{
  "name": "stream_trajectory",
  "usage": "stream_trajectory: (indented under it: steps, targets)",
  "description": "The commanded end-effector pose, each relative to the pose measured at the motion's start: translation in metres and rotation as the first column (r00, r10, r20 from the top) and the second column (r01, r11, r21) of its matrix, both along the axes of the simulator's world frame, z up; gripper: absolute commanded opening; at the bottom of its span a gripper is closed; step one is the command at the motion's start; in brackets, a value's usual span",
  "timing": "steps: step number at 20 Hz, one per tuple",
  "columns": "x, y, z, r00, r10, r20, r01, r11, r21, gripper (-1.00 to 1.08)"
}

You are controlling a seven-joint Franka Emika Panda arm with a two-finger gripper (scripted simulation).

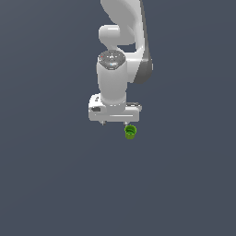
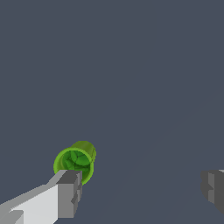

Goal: Pick up the object and move it to a goal position.

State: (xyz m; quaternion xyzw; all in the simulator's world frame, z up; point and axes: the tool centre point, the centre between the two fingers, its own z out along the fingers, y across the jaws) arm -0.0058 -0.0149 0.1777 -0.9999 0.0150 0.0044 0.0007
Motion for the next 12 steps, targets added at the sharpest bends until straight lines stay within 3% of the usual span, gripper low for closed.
stream_trajectory:
  steps: [1,12]
  targets:
    - [0.000,0.000,0.000,1.000,0.000,0.000,0.000,1.000,0.000,1.00]
    - [-0.010,-0.023,-0.011,0.999,0.008,-0.040,-0.009,1.000,-0.011,1.00]
